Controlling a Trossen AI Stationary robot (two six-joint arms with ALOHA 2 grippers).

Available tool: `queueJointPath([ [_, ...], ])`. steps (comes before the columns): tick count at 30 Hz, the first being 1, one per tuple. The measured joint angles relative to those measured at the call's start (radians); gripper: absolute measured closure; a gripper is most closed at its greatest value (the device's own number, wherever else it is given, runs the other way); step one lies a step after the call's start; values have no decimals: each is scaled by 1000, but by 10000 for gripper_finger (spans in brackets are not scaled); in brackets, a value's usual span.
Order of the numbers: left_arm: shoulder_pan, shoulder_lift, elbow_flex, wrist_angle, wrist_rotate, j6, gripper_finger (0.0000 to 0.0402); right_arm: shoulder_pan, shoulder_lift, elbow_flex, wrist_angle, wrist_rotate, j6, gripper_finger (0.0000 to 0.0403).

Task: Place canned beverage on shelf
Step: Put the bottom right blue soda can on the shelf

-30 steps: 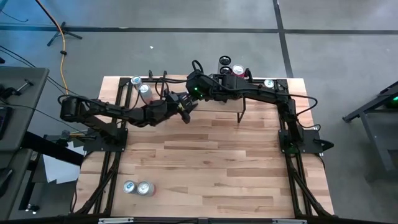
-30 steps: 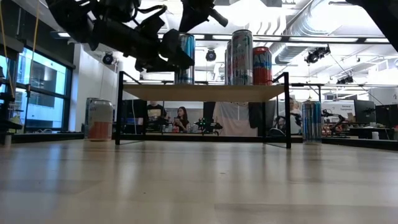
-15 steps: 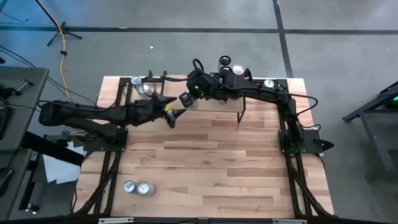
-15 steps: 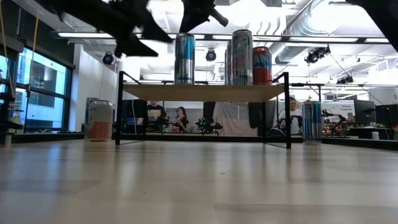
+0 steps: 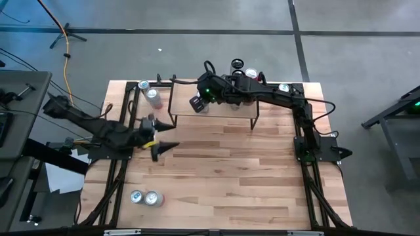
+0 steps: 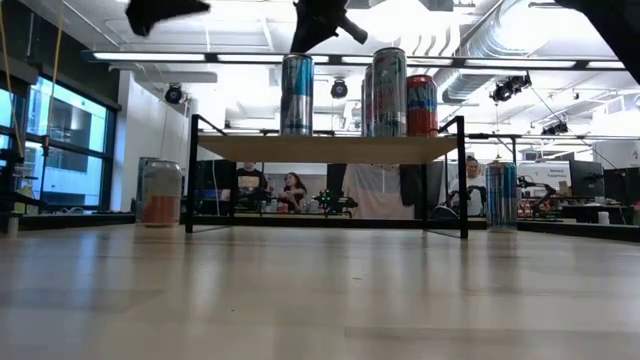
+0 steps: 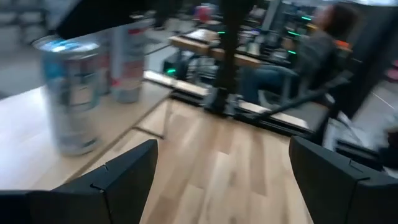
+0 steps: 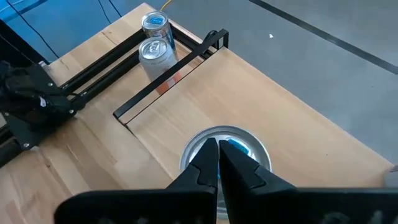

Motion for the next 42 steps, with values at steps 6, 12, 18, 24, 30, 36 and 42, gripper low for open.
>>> queueJointPath([
  [6,-58,-21,0,6,-34,56,82,-5,0,0,-1,-3,-14,403],
  [12,-57,-21,0,6,-37,56,82,18,-43,0,-33,-20,-88,403],
  [18,-57,-21,0,7,-37,56,82,164,-159,2,-223,62,-138,403],
  [24,-57,-22,0,32,-37,58,83,374,-232,-1,-547,242,87,403],
  [30,-56,-22,-1,38,-21,74,83,577,-369,-238,-496,309,343,403],
  [36,-56,-22,-1,37,3,75,83,741,-569,-700,-341,297,724,403],
  [42,-56,-21,-1,28,3,173,83,832,-761,-1067,136,306,742,403],
])
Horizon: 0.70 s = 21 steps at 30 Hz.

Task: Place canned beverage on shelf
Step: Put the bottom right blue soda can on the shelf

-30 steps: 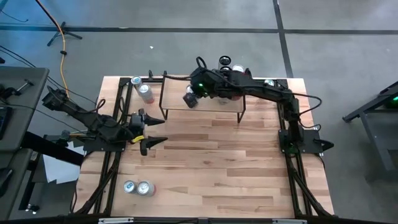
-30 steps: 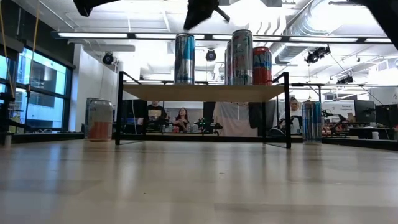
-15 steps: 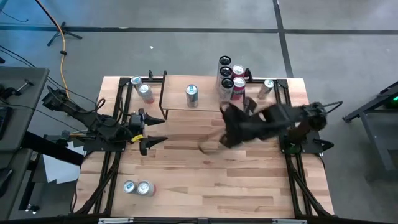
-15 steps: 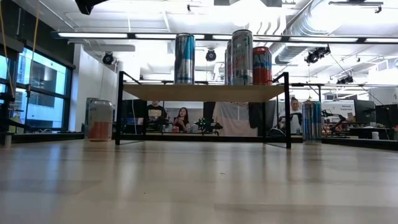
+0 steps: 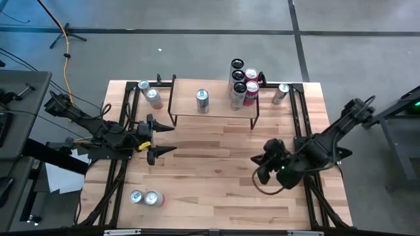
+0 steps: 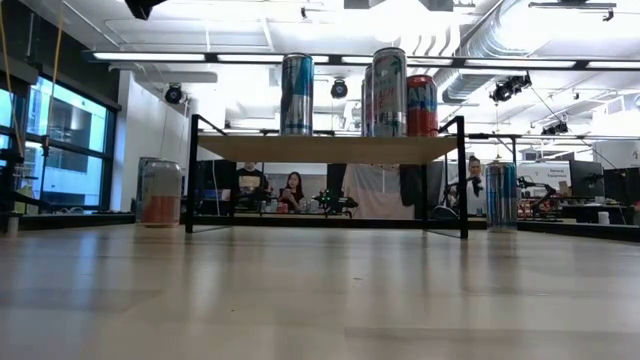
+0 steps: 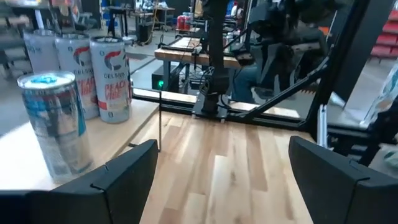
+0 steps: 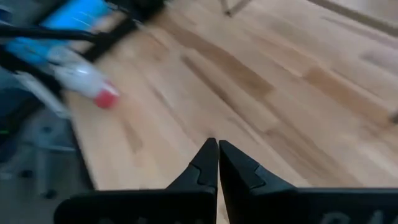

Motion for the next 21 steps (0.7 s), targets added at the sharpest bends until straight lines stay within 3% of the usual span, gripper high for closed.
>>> queueJointPath([
  [5,18,18,0,4,-44,0,83,-6,-90,-166,244,1,-123,403],
  [10,45,110,0,7,-113,-93,83,-25,-123,-205,290,-19,-223,403],
  [13,59,205,0,60,-228,-156,83,-34,-125,-200,291,-26,-291,403],
  [18,106,393,30,189,-510,-214,83,-70,-125,-197,292,-28,-326,403],
  [21,166,488,90,196,-599,-213,83,-97,-125,-197,292,-39,-315,403],
])
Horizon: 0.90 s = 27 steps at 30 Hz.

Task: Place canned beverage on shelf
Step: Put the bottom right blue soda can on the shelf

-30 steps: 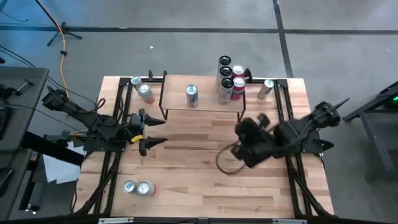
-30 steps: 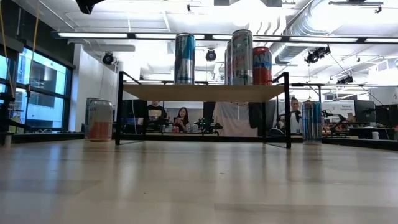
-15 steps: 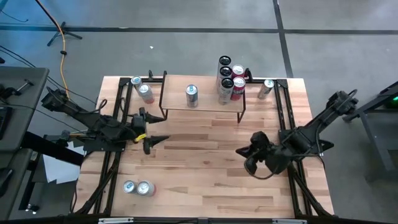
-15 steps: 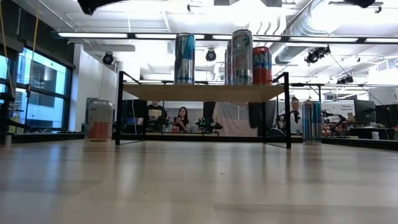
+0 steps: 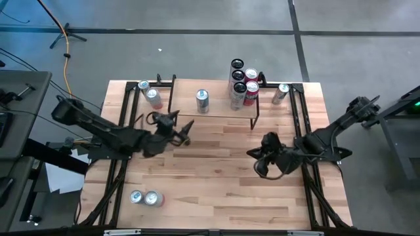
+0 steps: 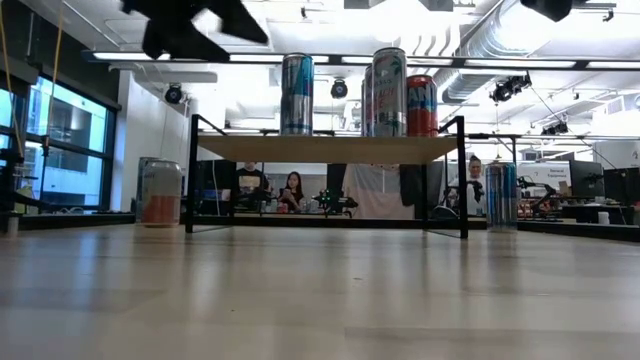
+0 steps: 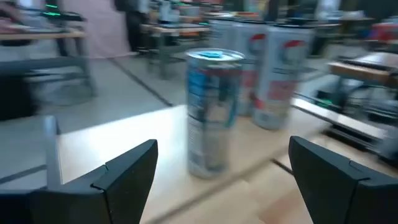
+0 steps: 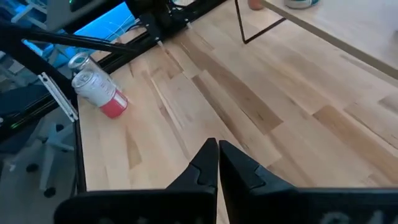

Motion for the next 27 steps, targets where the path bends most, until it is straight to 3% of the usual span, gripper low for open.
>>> queueJointPath([
  [5,106,138,109,3,101,-47,83,-45,0,0,-2,-19,27,403],
  [10,138,243,185,0,128,-88,83,-83,0,1,-3,-19,31,403],
  [27,211,465,365,-8,33,-96,83,-110,1,2,-12,-76,-52,403],
])
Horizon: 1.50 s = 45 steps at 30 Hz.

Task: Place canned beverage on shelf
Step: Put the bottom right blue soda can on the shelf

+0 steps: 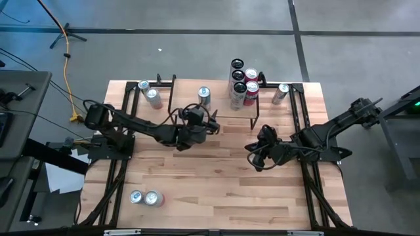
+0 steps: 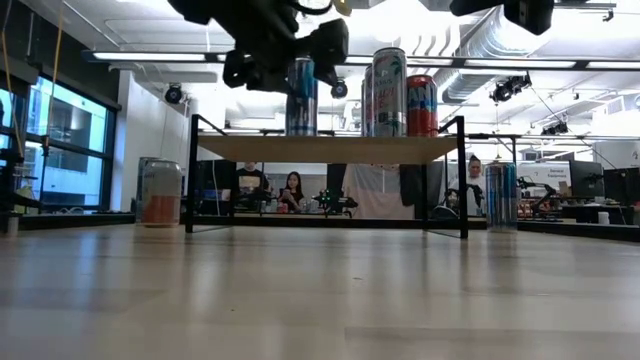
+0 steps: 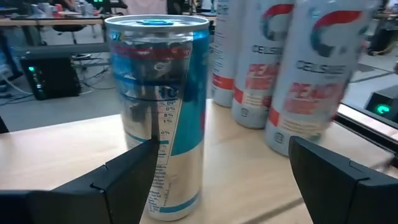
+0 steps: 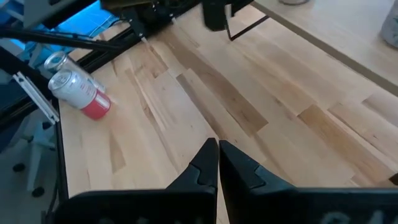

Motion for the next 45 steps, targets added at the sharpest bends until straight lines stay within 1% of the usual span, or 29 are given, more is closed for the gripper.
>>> queueJointPath([
  [9,69,5,6,-8,-12,-2,83,0,0,0,-2,-7,-4,403],
  [12,97,5,6,-8,22,-1,83,0,0,0,-2,-7,-4,403],
  [18,139,5,6,-8,40,-35,83,0,0,0,-1,-10,-4,403],
  [24,163,5,6,-8,111,-27,88,0,1,0,-1,-10,-4,403],
  [27,162,5,6,-8,113,-28,117,0,1,0,-1,-10,-4,403],
  [34,162,3,6,-8,114,-14,235,0,3,0,-1,-10,-4,403],
  [35,162,0,6,-10,119,1,246,0,3,0,-1,-10,-4,403],
  [37,162,-3,6,-4,132,46,248,0,3,0,-1,-10,0,403],
  [40,168,-29,4,-9,172,137,248,0,3,0,-1,-10,1,403],
  [41,170,-38,4,-5,204,159,248,0,3,0,-1,-10,1,403],
  [43,181,-62,4,-15,290,208,247,0,3,0,-3,-10,3,403],
  [45,193,-86,4,-11,414,255,244,0,3,0,-7,-10,2,403],
])
